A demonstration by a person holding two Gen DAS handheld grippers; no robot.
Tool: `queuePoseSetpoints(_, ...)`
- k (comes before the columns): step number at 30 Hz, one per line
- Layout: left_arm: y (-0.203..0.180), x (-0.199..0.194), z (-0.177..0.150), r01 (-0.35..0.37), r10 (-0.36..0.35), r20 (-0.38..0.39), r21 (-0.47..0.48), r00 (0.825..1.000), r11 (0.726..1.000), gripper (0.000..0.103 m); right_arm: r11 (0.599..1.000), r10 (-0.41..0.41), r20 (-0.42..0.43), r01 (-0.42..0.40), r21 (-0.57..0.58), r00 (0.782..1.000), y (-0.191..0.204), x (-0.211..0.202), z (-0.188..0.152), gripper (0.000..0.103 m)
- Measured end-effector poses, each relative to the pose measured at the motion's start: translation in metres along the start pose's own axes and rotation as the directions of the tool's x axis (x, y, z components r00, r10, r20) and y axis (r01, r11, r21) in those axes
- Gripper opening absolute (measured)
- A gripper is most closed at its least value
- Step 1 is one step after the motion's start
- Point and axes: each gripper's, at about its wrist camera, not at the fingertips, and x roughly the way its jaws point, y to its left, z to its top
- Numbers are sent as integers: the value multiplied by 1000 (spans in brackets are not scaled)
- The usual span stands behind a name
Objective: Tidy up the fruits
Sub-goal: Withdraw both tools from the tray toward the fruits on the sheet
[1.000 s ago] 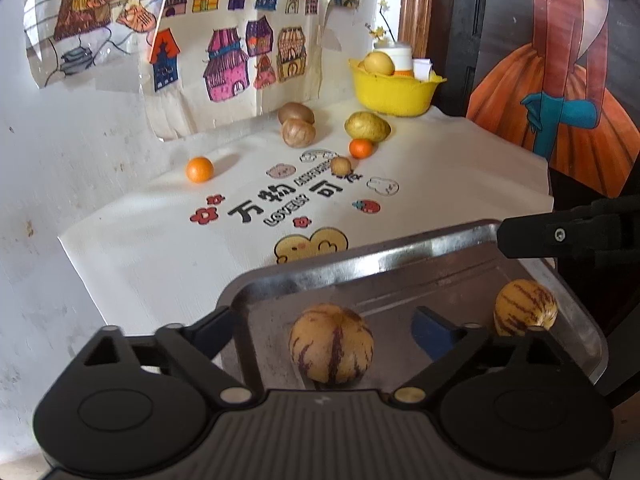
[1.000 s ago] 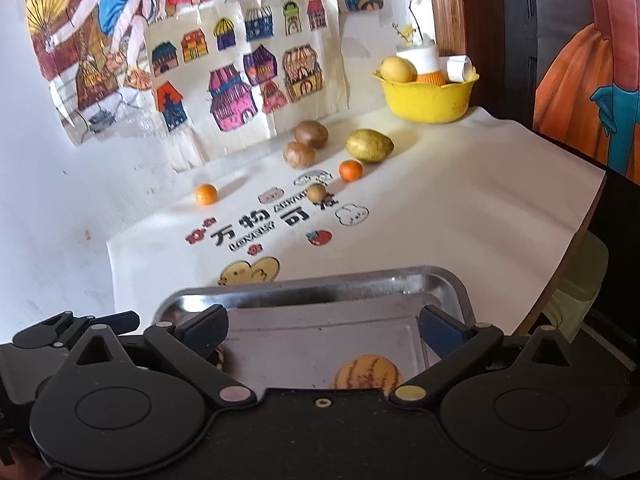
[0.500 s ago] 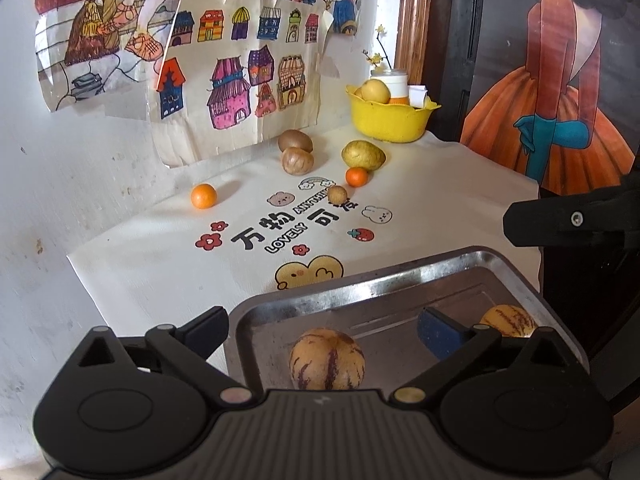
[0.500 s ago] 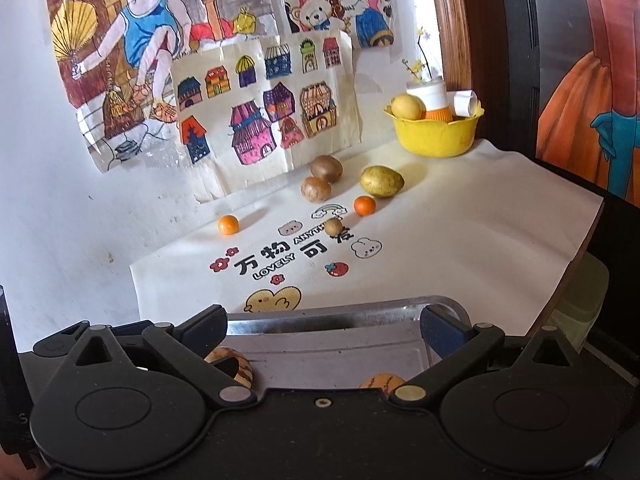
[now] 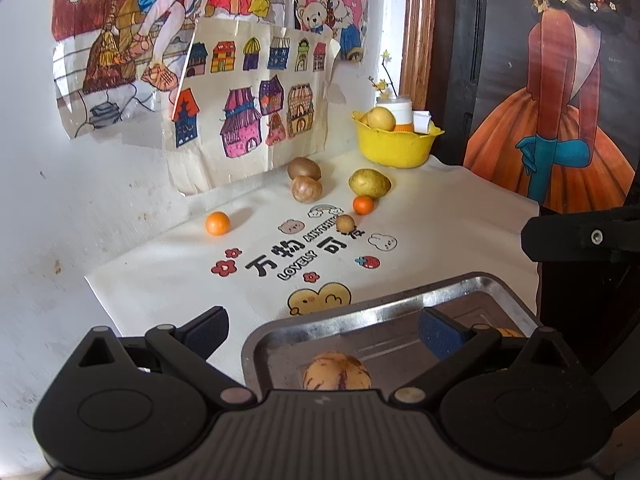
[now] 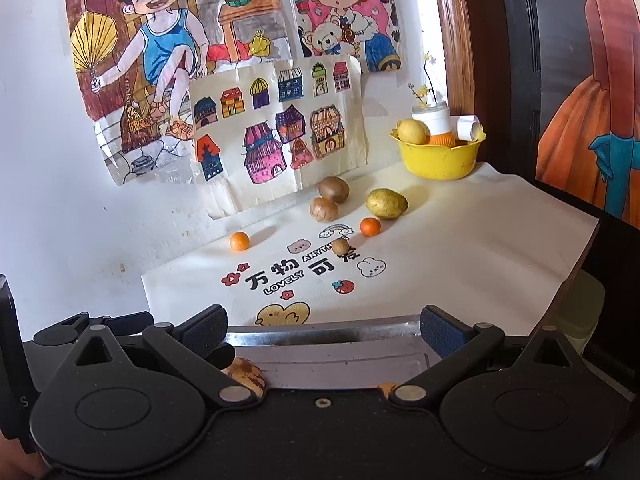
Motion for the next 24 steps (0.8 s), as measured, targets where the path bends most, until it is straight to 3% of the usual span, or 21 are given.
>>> queuePoseSetpoints(13,21,11,18,-39,40,23,-24,999,999,102,1000,11,15,-11,-11,1000,4,9,17,102)
queuePoseSetpoints(24,53,43,34,-91,92,20,-58,996,994,102,1000,22,-22,-23,-18,1000,8,50,32,102)
